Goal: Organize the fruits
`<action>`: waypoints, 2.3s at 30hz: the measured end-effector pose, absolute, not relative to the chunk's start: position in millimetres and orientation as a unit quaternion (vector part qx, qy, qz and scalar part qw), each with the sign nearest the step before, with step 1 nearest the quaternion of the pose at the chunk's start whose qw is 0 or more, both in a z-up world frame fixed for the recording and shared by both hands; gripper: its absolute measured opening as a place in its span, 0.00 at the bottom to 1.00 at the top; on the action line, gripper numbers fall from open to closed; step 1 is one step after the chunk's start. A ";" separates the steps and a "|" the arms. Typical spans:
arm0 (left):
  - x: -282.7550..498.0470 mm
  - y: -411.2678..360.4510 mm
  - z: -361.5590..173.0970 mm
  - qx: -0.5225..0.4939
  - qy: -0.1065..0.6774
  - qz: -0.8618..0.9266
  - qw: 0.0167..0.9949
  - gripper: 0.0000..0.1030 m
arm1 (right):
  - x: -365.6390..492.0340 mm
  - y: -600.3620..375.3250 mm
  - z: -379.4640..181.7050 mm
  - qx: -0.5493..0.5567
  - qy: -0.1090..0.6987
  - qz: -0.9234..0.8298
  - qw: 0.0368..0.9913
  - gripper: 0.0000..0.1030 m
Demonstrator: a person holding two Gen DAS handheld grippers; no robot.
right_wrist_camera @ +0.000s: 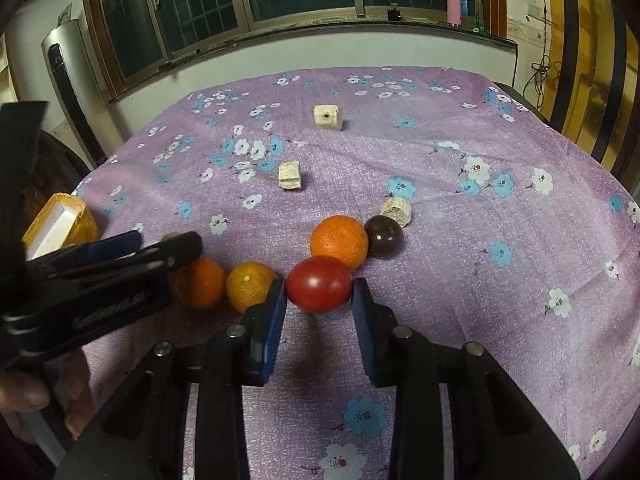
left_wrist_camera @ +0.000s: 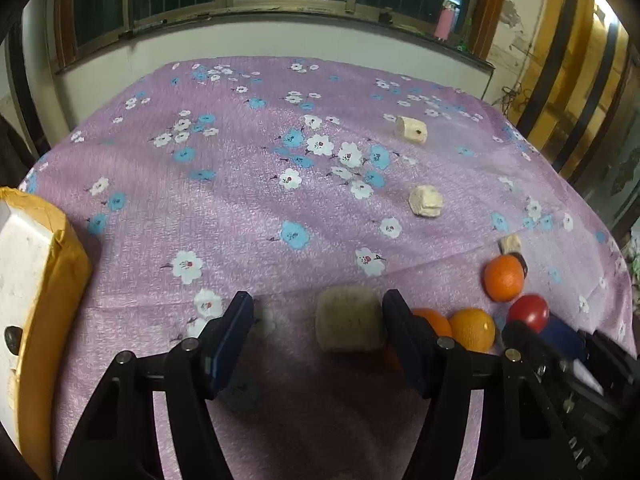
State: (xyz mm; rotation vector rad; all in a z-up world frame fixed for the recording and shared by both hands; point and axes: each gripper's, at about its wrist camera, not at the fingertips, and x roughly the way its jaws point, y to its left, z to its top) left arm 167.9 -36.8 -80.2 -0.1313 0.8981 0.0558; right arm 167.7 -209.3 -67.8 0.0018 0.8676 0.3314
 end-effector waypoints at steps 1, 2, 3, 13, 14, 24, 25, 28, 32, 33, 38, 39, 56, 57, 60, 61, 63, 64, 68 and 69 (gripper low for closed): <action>164.2 -37.1 -79.6 -0.054 0.433 0.026 0.899 0.63 | 167.4 -209.1 -67.4 0.001 0.418 0.161 0.894 0.34; 161.4 -36.8 -79.8 -0.047 0.432 0.025 0.900 0.62 | 167.1 -209.0 -67.2 0.002 0.418 0.162 0.894 0.34; 160.8 -36.4 -80.4 -0.045 0.431 0.024 0.901 0.62 | 167.0 -208.9 -66.9 0.003 0.417 0.163 0.894 0.34; 167.7 -42.2 -81.3 -0.033 0.426 -0.021 0.904 0.33 | 165.3 -209.5 -62.4 0.009 0.413 0.164 0.896 0.34; 167.6 -41.5 -81.1 -0.034 0.427 -0.024 0.903 0.33 | 165.6 -209.7 -62.8 0.009 0.413 0.163 0.896 0.34; 144.4 -37.2 -68.4 -0.038 0.422 -0.030 0.905 0.32 | 164.1 -209.9 -61.6 0.009 0.407 0.168 0.898 0.34; 136.2 -37.6 -64.3 -0.029 0.417 -0.025 0.908 0.32 | 163.7 -210.2 -60.8 0.009 0.406 0.168 0.898 0.34; 117.7 -36.4 -57.7 -0.018 0.411 -0.017 0.912 0.32 | 162.7 -210.4 -59.6 0.008 0.403 0.168 0.900 0.34; 94.8 -27.6 -54.1 -0.014 0.413 -0.001 0.911 0.32 | 162.6 -209.9 -60.0 0.007 0.403 0.163 0.900 0.34; 89.6 -25.0 -53.4 -0.012 0.412 0.004 0.911 0.32 | 162.9 -209.5 -60.6 0.005 0.404 0.160 0.901 0.34; 68.4 -13.8 -51.3 -0.019 0.410 0.017 0.912 0.32 | 151.9 -205.1 -51.7 -0.002 0.405 0.152 0.902 0.34; 64.6 -12.4 -51.2 -0.020 0.410 0.017 0.912 0.32 | 145.8 -203.3 -48.4 -0.005 0.403 0.153 0.902 0.34; 18.3 17.2 -47.3 -0.038 0.395 0.029 0.918 0.32 | 49.0 -171.1 -21.6 -0.023 0.385 0.179 0.905 0.34; 17.6 17.7 -47.8 -0.038 0.395 0.030 0.917 0.32 | 46.8 -169.7 -21.2 -0.023 0.384 0.180 0.905 0.34; 15.4 21.5 -48.2 -0.041 0.396 0.032 0.917 0.32 | 40.1 -163.4 -20.9 -0.023 0.384 0.181 0.905 0.34; 14.9 22.7 -47.9 -0.042 0.395 0.034 0.917 0.32 | 39.0 -162.2 -21.3 -0.023 0.384 0.182 0.905 0.34; 14.0 24.0 -47.2 -0.043 0.395 0.036 0.917 0.32 | 36.7 -159.5 -22.5 -0.023 0.384 0.183 0.905 0.34; 13.4 24.5 -47.3 -0.044 0.395 0.038 0.917 0.32 | 35.8 -157.6 -23.1 -0.024 0.385 0.185 0.904 0.34; 11.5 27.2 -45.9 -0.044 0.393 0.042 0.917 0.32 | 32.9 -152.0 -23.2 -0.026 0.383 0.191 0.903 0.34; 11.0 27.9 -45.6 -0.045 0.393 0.043 0.917 0.32 | 32.4 -150.7 -23.1 -0.026 0.383 0.193 0.903 0.34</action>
